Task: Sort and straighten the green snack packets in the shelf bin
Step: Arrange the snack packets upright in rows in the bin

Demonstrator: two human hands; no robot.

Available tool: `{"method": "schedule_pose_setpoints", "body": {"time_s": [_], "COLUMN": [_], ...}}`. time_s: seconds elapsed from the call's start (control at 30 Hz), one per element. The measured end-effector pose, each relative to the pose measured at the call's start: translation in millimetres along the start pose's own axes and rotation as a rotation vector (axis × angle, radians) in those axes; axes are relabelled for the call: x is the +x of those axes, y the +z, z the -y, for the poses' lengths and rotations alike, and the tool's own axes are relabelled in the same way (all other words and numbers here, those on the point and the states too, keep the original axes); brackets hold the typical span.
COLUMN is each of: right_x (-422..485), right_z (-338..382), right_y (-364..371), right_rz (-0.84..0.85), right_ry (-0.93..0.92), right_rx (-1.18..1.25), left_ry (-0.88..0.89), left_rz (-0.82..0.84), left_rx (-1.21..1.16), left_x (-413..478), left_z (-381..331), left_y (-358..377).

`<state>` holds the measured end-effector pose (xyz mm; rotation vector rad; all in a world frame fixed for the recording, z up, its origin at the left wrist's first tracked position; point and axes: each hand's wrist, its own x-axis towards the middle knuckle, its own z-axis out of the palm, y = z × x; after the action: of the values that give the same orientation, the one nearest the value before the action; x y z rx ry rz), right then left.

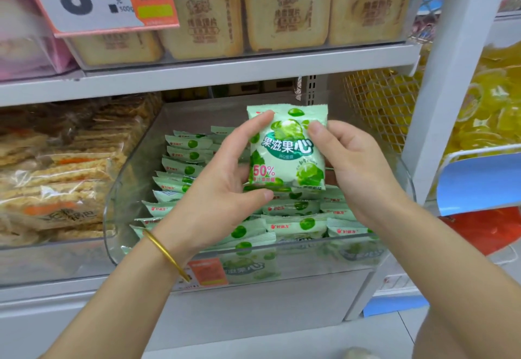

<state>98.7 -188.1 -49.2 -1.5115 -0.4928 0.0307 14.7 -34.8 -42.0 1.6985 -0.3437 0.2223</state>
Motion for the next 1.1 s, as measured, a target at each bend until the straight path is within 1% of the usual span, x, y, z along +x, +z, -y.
{"method": "schedule_pose_setpoints", "body": {"time_s": [0.37,0.5,0.6,0.63,0.67,0.73,0.77,0.8,0.9,1.03,1.1], "right_x": [-5.0,-6.9,-8.4,-8.5,-8.4,-7.8,-7.7,-8.1,-11.6,-14.3,-14.2], "right_z": [-1.2,-0.3,-0.2,-0.1,0.3,1.4,2.5,3.7,7.0,5.3,4.7], "right_y": [-2.7,-2.5,-1.1,-0.8,-0.4,-0.7,-0.7,-0.4,3.3,6.9,6.6], "right_rz": [0.005,0.030,0.025,0.016,0.002,-0.025,-0.029,-0.023,0.054,0.174,0.183], "right_ry": [-0.006,-0.019,-0.031,-0.040,-0.053,-0.081,-0.090,-0.093,-0.075,-0.106,-0.109], "right_rx": [0.053,0.075,0.085,0.084,0.086,0.103,0.114,0.128,0.163,0.166,0.143], "left_ry": [-0.033,-0.039,-0.061,-0.068,-0.058,0.006,0.030,0.037,0.031,0.035,0.021], "left_rz": [0.006,0.005,-0.024,-0.043,-0.079,-0.187,-0.233,-0.259,-0.245,-0.232,-0.249], "left_rx": [0.003,0.059,0.108,0.144,0.229,0.489,0.578,0.611,0.574,0.545,0.490], "left_x": [-1.5,-1.2,-1.6,-2.3,-3.0,-3.5,-3.4,-3.2,-4.1,-4.0,-3.3], "left_z": [-1.6,-3.9,-2.3,-1.3,-0.2,1.8,1.4,1.8,3.9,5.3,2.9], "left_y": [2.6,4.4,4.4,4.6,4.5,4.5,5.4,6.4,10.1,12.3,10.8]}}
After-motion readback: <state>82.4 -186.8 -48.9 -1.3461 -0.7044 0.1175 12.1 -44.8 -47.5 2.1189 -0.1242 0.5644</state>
